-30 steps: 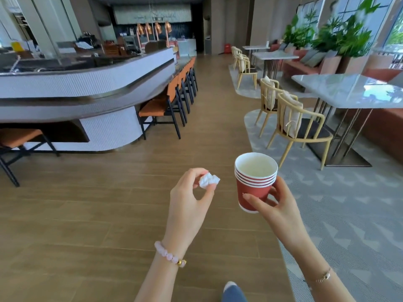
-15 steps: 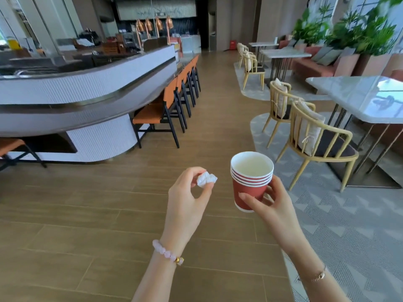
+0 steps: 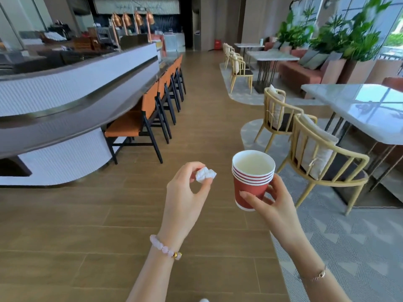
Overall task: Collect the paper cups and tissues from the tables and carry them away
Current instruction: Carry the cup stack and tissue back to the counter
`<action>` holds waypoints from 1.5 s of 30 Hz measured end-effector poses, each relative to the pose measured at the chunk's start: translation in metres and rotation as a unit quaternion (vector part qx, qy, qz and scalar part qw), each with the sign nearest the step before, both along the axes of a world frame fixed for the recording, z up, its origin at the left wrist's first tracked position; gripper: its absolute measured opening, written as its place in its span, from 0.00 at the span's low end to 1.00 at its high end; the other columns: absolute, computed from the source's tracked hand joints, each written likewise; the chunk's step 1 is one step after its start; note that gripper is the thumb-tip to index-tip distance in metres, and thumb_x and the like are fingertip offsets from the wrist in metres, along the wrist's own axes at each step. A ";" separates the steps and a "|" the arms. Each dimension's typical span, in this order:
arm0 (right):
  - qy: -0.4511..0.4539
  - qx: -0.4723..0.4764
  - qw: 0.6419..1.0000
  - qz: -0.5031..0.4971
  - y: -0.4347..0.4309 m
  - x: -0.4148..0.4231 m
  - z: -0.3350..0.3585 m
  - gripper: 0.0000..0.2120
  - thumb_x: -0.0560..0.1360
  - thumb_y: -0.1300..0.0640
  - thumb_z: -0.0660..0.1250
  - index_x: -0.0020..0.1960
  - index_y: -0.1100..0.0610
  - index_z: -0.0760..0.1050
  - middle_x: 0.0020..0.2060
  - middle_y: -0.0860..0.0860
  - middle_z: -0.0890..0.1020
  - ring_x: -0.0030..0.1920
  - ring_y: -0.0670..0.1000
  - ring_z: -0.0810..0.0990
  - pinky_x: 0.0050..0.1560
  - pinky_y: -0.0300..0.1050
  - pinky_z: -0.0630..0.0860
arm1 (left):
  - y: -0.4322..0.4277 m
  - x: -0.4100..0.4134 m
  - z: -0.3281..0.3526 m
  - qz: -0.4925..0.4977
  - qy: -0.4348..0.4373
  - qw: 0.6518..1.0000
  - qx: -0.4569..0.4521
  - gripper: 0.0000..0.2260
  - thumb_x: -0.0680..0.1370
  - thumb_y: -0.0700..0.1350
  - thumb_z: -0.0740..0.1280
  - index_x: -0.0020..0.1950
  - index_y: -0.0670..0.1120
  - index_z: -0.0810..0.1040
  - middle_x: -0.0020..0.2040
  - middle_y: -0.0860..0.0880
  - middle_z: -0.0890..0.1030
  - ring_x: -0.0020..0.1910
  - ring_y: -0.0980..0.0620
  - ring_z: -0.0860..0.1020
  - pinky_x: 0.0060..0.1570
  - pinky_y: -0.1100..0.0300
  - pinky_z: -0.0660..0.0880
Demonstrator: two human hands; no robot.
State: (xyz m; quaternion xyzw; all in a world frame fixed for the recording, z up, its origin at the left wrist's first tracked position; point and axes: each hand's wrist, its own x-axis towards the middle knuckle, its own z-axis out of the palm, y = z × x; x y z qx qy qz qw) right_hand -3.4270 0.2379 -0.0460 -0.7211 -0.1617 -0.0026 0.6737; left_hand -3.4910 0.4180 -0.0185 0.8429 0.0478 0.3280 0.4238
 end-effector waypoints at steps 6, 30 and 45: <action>0.001 0.003 1.000 -0.009 0.066 0.117 0.010 0.27 0.66 0.59 0.77 0.61 0.48 0.72 0.51 0.43 0.82 0.50 0.37 0.79 0.47 0.31 0.76 | 0.072 0.122 0.014 -0.013 -0.009 1.000 0.005 0.08 0.75 0.42 0.69 0.52 0.50 0.77 0.47 0.59 0.79 0.50 0.60 0.77 0.51 0.70 0.72; -0.013 0.001 1.000 0.024 0.254 0.628 0.008 0.23 0.66 0.59 0.77 0.54 0.42 0.73 0.48 0.40 0.82 0.49 0.35 0.79 0.43 0.26 0.73 | 0.260 0.608 -0.003 0.044 0.010 0.998 -0.051 0.07 0.75 0.44 0.70 0.48 0.55 0.76 0.47 0.61 0.80 0.50 0.60 0.78 0.51 0.66 0.74; -0.002 -0.018 1.000 -0.012 0.374 0.912 -0.004 0.25 0.65 0.58 0.77 0.59 0.46 0.73 0.48 0.41 0.82 0.49 0.36 0.79 0.45 0.29 0.75 | 0.398 0.896 -0.022 0.015 0.018 0.991 -0.133 0.08 0.74 0.45 0.70 0.48 0.57 0.77 0.47 0.64 0.80 0.50 0.65 0.78 0.48 0.72 0.73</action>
